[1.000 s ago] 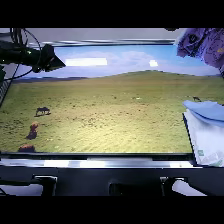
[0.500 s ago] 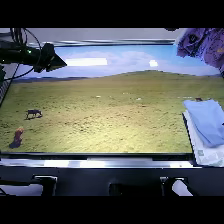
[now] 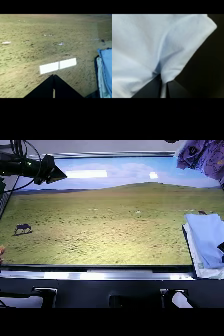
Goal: Fold the clothes and pants, and hang the long-sleeved shirts on hangers.
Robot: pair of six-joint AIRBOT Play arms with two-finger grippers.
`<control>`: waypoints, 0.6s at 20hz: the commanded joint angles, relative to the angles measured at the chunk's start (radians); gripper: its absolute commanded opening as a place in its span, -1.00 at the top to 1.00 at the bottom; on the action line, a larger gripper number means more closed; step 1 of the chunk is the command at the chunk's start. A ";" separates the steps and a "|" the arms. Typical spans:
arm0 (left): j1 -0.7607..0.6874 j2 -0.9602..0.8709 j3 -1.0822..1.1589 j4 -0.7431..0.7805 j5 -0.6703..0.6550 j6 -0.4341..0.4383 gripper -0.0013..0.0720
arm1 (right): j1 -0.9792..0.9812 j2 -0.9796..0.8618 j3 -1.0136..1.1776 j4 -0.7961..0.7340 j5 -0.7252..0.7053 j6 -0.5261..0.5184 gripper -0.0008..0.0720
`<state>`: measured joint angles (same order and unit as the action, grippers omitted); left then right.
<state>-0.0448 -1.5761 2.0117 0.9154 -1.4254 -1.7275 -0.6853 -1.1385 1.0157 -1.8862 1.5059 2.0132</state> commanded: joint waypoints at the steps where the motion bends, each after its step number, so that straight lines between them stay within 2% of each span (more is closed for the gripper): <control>1: 0.000 0.000 0.000 0.000 0.000 -0.001 0.92 | 0.000 0.001 -0.018 -0.021 0.019 0.000 0.87; 10: 0.000 0.000 0.000 0.000 0.000 0.000 0.92 | 0.000 0.001 -0.019 -0.080 0.040 0.000 0.85; 11: 0.000 0.000 0.000 0.000 0.000 0.000 0.92 | 0.000 0.001 -0.018 -0.080 0.039 0.000 0.49; 12: 0.000 0.000 0.000 0.000 0.000 0.000 0.92 | 0.000 0.001 -0.018 -0.080 0.036 0.000 -0.09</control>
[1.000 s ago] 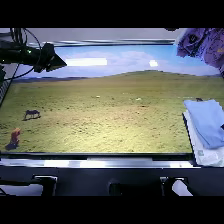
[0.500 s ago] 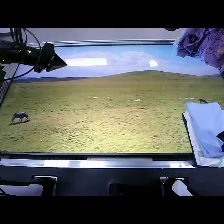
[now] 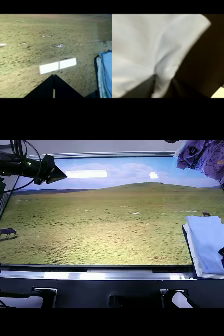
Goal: Fold the clothes and pants, and hang the long-sleeved shirts on hangers.
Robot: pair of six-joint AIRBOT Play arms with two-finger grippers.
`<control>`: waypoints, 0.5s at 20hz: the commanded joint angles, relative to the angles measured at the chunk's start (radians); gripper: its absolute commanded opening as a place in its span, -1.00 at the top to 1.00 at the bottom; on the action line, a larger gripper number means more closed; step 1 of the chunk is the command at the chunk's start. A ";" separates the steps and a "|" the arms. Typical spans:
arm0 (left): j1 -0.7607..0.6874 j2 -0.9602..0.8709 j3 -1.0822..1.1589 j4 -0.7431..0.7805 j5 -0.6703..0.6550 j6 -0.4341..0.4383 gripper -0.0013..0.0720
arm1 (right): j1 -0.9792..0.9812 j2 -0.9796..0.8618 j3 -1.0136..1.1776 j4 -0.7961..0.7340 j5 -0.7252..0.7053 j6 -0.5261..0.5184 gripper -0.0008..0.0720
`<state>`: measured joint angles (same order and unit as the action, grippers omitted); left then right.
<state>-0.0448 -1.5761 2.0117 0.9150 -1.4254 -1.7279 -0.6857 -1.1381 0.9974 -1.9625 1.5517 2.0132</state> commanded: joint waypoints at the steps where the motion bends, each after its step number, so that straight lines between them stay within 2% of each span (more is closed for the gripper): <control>1: 0.000 0.000 0.000 0.000 0.000 0.000 0.92 | 0.001 0.000 0.001 -0.004 -0.018 -0.003 -0.39; 3: 0.000 0.000 0.000 0.001 0.000 0.000 0.92 | 0.002 0.001 0.015 0.012 -0.057 -0.025 -0.38; 5: 0.000 0.000 0.000 0.002 0.000 0.000 0.92 | 0.003 0.002 0.074 0.126 -0.138 -0.081 -0.34; 6: 0.000 0.000 0.000 0.004 0.000 0.000 0.92 | 0.013 0.005 0.105 0.204 -0.185 -0.113 -0.16; 7: 0.000 0.000 0.000 0.013 0.000 0.000 0.92 | 0.040 0.009 0.137 0.296 -0.242 -0.167 0.29; 9: 0.000 0.000 0.000 0.044 0.000 0.004 0.92 | 0.143 0.014 0.186 0.454 -0.340 -0.284 0.63; 10: 0.000 0.002 0.000 0.064 -0.003 0.012 0.92 | 0.213 0.014 0.205 0.508 -0.375 -0.324 0.68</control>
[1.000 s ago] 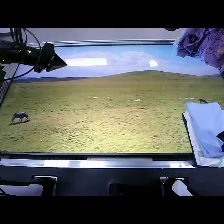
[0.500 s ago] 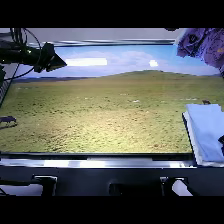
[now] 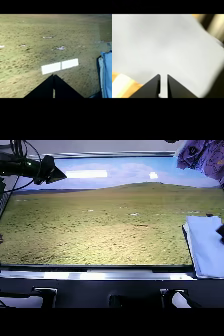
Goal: Fold the clothes and pants, and hang the long-sleeved shirts on hangers.
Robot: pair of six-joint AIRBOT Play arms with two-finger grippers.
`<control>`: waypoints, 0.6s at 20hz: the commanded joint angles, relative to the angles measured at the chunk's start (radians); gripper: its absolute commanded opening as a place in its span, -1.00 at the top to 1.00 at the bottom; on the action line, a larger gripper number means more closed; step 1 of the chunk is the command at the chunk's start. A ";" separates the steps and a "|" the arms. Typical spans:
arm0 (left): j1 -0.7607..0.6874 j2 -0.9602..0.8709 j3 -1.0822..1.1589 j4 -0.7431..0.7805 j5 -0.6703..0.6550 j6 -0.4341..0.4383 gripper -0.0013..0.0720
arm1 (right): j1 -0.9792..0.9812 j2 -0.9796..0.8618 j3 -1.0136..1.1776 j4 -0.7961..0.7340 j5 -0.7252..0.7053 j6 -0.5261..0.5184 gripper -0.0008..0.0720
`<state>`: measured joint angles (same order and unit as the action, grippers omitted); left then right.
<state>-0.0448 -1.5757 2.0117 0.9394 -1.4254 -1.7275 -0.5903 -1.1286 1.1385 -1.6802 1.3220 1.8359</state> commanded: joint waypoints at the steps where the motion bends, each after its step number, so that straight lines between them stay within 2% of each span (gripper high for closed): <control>1: -0.002 0.006 -0.001 0.069 -0.010 0.032 0.92 | 0.206 0.005 0.079 0.262 -0.179 -0.174 0.77; 2: -0.008 0.014 -0.002 0.118 -0.018 0.050 0.92 | 0.295 0.005 0.086 0.285 -0.210 -0.200 0.88; 6: -0.072 0.115 -0.089 0.418 -0.014 0.103 0.92 | 0.674 0.004 0.086 0.282 -0.306 -0.229 0.87; 8: -0.100 0.197 -0.185 0.431 0.019 0.145 0.92 | 0.829 0.004 0.086 0.276 -0.323 -0.255 0.87; 12: -0.155 0.388 -0.431 0.477 0.150 0.149 0.92 | 1.011 0.005 0.086 0.232 -0.327 -0.255 0.87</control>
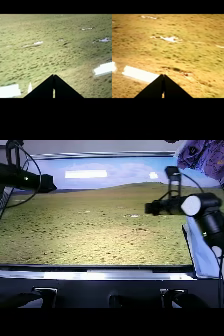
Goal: Fold the clothes and pants, and hang the long-sleeved shirts on hangers.
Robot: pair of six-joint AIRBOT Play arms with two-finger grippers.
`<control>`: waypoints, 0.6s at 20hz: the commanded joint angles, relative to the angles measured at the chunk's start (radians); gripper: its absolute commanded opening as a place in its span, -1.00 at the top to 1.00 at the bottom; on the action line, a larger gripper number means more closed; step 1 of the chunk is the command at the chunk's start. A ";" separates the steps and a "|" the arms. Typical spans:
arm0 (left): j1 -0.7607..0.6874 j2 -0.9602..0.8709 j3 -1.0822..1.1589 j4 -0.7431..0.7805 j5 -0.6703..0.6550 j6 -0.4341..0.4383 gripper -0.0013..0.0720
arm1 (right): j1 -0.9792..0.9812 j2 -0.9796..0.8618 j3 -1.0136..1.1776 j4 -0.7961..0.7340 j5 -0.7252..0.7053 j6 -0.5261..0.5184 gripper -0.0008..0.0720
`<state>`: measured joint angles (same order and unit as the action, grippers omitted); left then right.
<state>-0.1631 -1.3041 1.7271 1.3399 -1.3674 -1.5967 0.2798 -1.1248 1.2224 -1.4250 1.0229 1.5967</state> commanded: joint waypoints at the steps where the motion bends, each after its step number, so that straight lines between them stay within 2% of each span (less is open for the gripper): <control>1: -0.045 0.157 -0.199 0.094 0.130 0.015 0.92 | 0.154 0.001 0.002 -0.031 -0.031 -0.016 0.87; 3: -0.045 0.202 -0.253 0.103 0.178 0.016 0.92 | 0.157 0.001 0.002 -0.031 -0.034 -0.015 0.87; 12: -0.044 0.200 -0.256 0.104 0.183 0.019 0.91 | 0.155 0.001 0.002 -0.057 -0.031 -0.015 0.87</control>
<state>-0.2062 -1.1088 1.4773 1.4399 -1.1942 -1.5780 0.4313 -1.1248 1.2232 -1.4807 0.9928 1.5818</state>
